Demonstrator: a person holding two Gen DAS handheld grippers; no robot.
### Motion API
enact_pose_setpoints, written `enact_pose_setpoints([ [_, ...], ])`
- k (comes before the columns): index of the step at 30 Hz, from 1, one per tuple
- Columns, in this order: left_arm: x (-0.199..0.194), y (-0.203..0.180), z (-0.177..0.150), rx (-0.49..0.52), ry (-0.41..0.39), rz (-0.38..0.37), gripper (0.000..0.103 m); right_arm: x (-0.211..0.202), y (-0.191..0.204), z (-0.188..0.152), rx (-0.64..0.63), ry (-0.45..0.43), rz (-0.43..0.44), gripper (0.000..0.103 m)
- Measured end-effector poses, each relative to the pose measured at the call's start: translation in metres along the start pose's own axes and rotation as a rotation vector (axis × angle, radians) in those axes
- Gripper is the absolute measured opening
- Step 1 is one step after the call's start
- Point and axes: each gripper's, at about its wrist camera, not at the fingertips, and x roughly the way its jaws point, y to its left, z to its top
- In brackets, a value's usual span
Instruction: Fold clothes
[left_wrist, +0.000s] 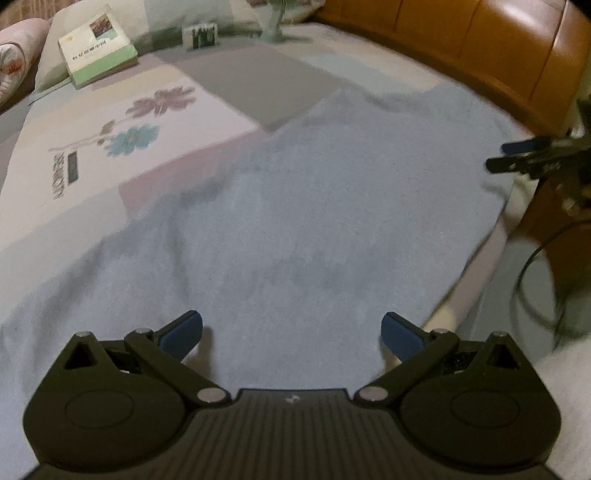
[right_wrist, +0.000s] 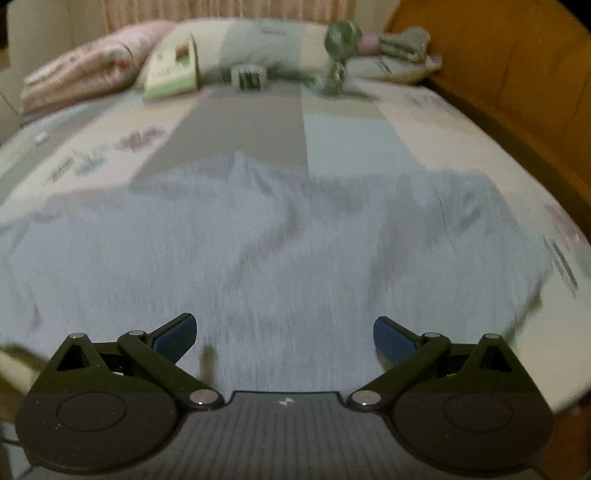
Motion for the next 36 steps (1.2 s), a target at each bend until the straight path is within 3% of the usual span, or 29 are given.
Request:
enact_pose_setpoints([
  [3, 0.010, 0.001, 0.008, -0.028, 0.016, 0.005, 0.102, 0.021, -0.010, 0.015, 0.012, 0.007, -0.012, 0.103],
  [6, 0.017, 0.006, 0.001, -0.034, 0.045, 0.033, 0.102, 0.041, -0.029, 0.009, -0.001, 0.074, -0.091, 0.103],
  [11, 0.011, 0.011, -0.008, 0.004, 0.036, 0.069, 0.102, 0.025, -0.059, -0.005, 0.023, 0.039, -0.107, 0.100],
  [14, 0.008, 0.010, 0.000, -0.005, 0.023, 0.064, 0.102, 0.018, -0.038, 0.007, 0.031, 0.051, -0.119, 0.101],
  [17, 0.007, 0.006, 0.006, 0.010, 0.008, 0.052, 0.102, 0.012, -0.002, 0.014, -0.038, 0.020, 0.041, 0.103],
  [21, 0.010, 0.004, 0.004, 0.024, 0.018, 0.041, 0.102, 0.032, 0.054, 0.015, -0.154, 0.080, 0.148, 0.103],
  [24, 0.012, 0.008, -0.005, 0.008, 0.046, 0.040, 0.102, 0.049, 0.069, 0.004, -0.233, 0.135, 0.138, 0.103],
  [26, 0.011, 0.009, -0.011, 0.024, 0.044, 0.054, 0.102, 0.044, 0.057, -0.004, -0.251, 0.099, 0.144, 0.103],
  [29, 0.006, 0.008, -0.013, 0.042, 0.045, 0.052, 0.102, 0.035, 0.033, -0.009, -0.178, 0.118, 0.076, 0.103],
  [32, -0.002, 0.008, -0.008, 0.041, 0.020, 0.034, 0.102, 0.021, 0.040, -0.006, -0.158, 0.128, 0.024, 0.103],
  [36, -0.013, 0.004, 0.003, 0.042, -0.046, 0.004, 0.102, -0.001, 0.088, 0.002, -0.229, 0.060, 0.153, 0.103],
])
